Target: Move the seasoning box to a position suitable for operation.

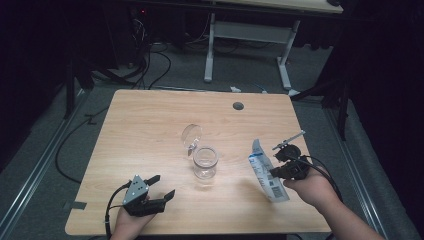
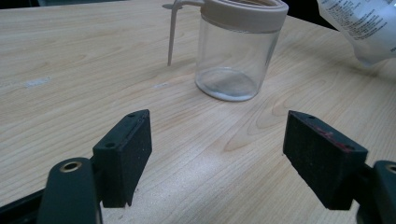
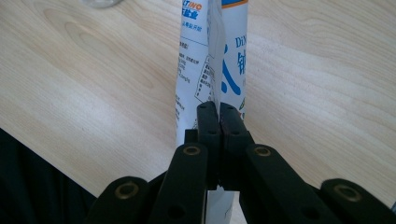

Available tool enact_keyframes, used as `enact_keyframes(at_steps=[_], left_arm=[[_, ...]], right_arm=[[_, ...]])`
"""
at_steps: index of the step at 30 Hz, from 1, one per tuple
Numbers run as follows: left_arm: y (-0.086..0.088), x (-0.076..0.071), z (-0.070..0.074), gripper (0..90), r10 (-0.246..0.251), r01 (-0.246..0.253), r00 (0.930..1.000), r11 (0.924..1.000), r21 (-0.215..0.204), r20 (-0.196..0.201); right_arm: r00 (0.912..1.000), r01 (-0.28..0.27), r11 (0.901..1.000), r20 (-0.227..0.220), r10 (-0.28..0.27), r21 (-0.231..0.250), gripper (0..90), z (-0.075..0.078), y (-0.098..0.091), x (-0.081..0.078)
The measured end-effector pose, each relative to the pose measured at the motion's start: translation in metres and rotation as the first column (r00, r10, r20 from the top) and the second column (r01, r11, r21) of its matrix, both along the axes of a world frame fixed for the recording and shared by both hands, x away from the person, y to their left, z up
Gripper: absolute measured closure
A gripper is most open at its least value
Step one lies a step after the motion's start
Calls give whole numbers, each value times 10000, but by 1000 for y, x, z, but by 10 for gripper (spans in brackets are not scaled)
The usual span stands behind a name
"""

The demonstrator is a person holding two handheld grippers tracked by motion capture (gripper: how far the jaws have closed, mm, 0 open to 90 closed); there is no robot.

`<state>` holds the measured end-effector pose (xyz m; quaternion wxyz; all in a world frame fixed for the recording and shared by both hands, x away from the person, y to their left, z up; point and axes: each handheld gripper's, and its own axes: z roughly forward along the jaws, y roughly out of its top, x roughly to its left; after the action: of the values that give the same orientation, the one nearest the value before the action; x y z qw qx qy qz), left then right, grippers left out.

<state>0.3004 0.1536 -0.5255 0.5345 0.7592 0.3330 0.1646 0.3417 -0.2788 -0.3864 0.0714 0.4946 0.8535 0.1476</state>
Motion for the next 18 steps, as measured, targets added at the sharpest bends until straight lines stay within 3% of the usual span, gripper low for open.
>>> enact_keyframes(at_steps=[18], left_arm=[[-1, 0, -1, 240, -20, 20, 10000, 10000, 42, 14]], right_arm=[[9940, -155, 9981, -1090, 88, -602, 895, 1, 7, 13]])
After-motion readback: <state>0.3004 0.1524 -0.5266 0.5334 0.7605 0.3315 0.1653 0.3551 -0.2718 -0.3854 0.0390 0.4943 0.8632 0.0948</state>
